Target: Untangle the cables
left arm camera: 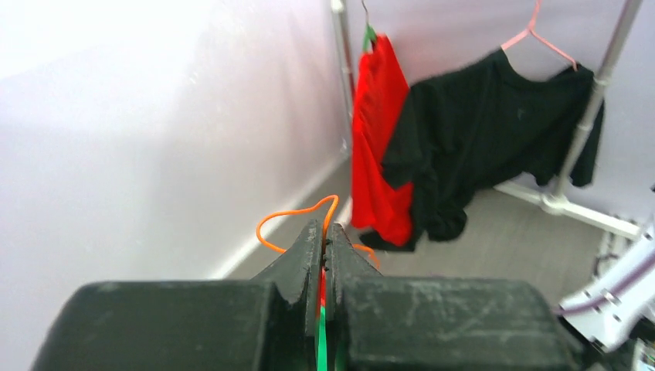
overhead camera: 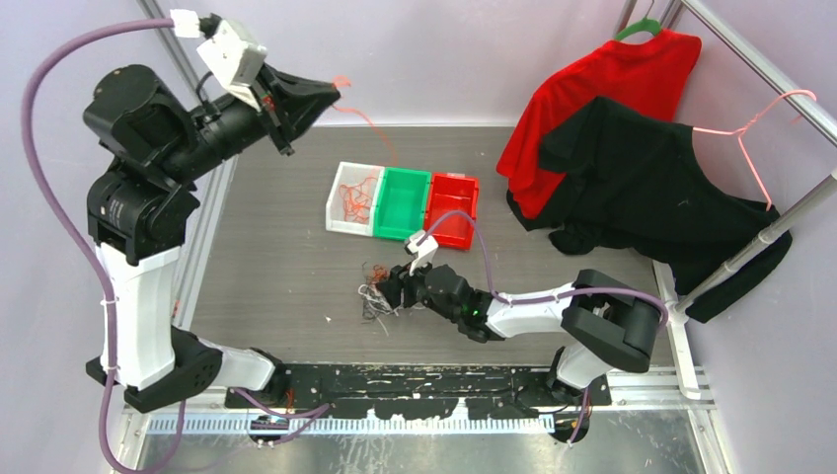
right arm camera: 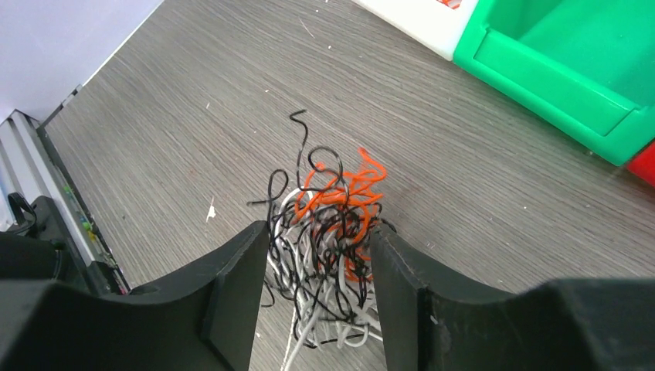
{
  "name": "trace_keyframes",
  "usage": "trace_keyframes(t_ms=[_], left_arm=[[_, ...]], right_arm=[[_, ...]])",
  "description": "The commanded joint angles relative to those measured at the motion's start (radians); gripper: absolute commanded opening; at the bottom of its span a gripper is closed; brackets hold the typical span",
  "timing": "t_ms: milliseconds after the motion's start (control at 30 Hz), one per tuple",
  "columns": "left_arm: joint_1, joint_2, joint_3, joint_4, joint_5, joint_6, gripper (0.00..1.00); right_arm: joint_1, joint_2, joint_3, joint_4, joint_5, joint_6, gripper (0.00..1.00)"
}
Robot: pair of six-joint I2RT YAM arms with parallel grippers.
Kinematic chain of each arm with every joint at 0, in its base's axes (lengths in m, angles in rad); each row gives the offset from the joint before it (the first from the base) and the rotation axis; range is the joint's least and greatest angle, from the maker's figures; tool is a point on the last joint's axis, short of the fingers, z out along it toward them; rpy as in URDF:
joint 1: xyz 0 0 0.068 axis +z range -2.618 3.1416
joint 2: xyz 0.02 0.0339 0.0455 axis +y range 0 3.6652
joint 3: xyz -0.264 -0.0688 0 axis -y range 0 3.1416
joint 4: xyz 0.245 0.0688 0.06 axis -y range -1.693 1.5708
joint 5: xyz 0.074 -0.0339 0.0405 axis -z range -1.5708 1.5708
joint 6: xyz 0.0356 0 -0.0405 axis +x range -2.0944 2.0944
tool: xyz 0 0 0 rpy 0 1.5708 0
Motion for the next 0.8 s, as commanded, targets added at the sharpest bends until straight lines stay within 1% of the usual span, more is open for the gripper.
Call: trace_keyframes(t_ms=[0, 200, 300, 367, 433, 633, 767], left_arm=[[-0.004, -0.01, 0.056, 0.237, -0.081, 0.04, 0.0], [-0.004, -0.033, 0.041, 0.432, -0.132, 0.081, 0.0], [-0.004, -0.034, 0.046, 0.419, -0.131, 0.112, 0.0], [-0.005, -0.043, 0.017, 0.386, -0.143, 0.129, 0.0], [-0.004, -0.064, -0.043, 0.361, -0.156, 0.16, 0.0], [-0.006, -0.167, -0.345, 0.364, -0.234, 0.236, 0.0], [-0.004, -0.181, -0.477, 0.314, -0.283, 0.257, 0.0]], right_arm=[[-0.001, 0.005, 0.002, 0.077, 0.021, 0.011, 0.57], [-0.001, 0.023, -0.003, 0.085, 0.015, 0.027, 0.57], [-0.001, 0.014, -0.003, 0.086, 0.013, 0.031, 0.57], [-0.001, -0.013, 0.0, 0.075, 0.012, 0.029, 0.58], [-0.001, -0.046, 0.007, 0.046, 0.017, 0.023, 0.59], [-0.001, -0.162, 0.031, -0.041, 0.048, -0.011, 0.64], [-0.004, -0.228, 0.042, -0.08, 0.08, -0.036, 0.68]])
